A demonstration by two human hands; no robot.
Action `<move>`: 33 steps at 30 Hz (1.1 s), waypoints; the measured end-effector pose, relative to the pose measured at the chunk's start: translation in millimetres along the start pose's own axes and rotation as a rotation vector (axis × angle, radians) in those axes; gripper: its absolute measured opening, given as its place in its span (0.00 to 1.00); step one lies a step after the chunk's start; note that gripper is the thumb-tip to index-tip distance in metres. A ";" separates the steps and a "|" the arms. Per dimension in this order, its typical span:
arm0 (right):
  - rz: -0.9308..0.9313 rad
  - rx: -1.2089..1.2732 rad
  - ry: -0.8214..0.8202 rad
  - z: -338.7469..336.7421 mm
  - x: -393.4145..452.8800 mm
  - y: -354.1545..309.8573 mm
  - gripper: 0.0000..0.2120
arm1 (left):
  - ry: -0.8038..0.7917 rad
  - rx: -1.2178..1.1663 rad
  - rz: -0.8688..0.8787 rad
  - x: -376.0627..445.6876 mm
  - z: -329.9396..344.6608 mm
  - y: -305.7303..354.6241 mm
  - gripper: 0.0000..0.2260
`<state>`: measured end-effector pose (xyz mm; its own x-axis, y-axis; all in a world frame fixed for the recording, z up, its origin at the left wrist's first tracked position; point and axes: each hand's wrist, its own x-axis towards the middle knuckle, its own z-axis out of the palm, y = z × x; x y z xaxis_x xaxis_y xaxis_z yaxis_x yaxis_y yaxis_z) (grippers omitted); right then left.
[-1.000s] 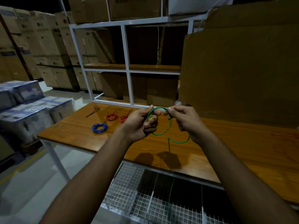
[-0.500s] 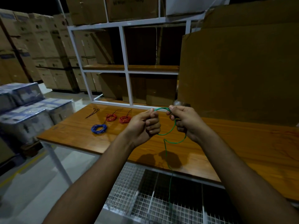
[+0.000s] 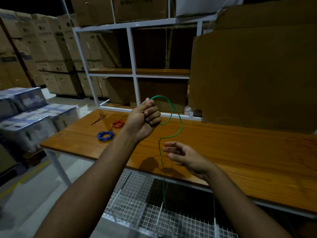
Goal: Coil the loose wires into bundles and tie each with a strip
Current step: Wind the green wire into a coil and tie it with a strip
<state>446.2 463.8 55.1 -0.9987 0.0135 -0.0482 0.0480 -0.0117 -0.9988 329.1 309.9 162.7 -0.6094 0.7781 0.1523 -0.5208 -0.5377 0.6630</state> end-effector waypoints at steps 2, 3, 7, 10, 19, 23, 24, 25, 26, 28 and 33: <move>-0.057 -0.041 0.044 11.0 6.7 4.4 0.17 | 0.012 0.000 0.011 2.0 1.7 -1.7 0.17; -0.089 -0.070 0.069 14.9 10.0 7.2 0.16 | 0.016 0.002 0.015 2.9 2.1 -2.4 0.16; -0.124 -0.218 0.179 23.9 13.3 6.5 0.09 | 0.030 0.002 0.034 4.2 1.8 -3.0 0.16; -0.172 -0.161 0.299 24.7 11.0 7.4 0.06 | 0.018 -0.004 0.044 4.5 -0.6 -1.1 0.17; -0.052 0.159 0.495 42.8 -1.6 1.8 0.05 | 0.087 0.134 0.147 7.0 -4.2 0.4 0.15; -0.020 -0.010 0.494 54.3 -12.3 -19.8 0.04 | 0.130 0.240 0.176 10.8 -11.1 -4.4 0.15; -0.027 -0.075 0.471 56.4 -15.7 -27.4 0.04 | 0.140 0.269 0.181 11.6 -12.9 -5.5 0.15; -0.032 -0.141 0.441 58.0 -19.3 -35.2 0.05 | 0.154 0.301 0.187 12.5 -14.7 -6.7 0.15; -0.031 -0.206 0.404 59.9 -23.5 -44.0 0.06 | 0.166 0.334 0.188 12.8 -14.9 -8.2 0.15; -0.007 -0.297 0.298 63.4 -31.1 -60.4 0.08 | 0.196 0.378 0.180 12.1 -13.1 -12.3 0.15; 0.029 -0.253 0.132 66.2 -35.2 -84.4 0.11 | 0.219 0.294 0.182 16.1 -12.6 -19.1 0.15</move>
<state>476.3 398.1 141.8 -0.9872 0.1473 -0.0612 0.0951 0.2357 -0.9672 321.7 328.6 143.3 -0.8053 0.5741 0.1478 -0.2187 -0.5195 0.8260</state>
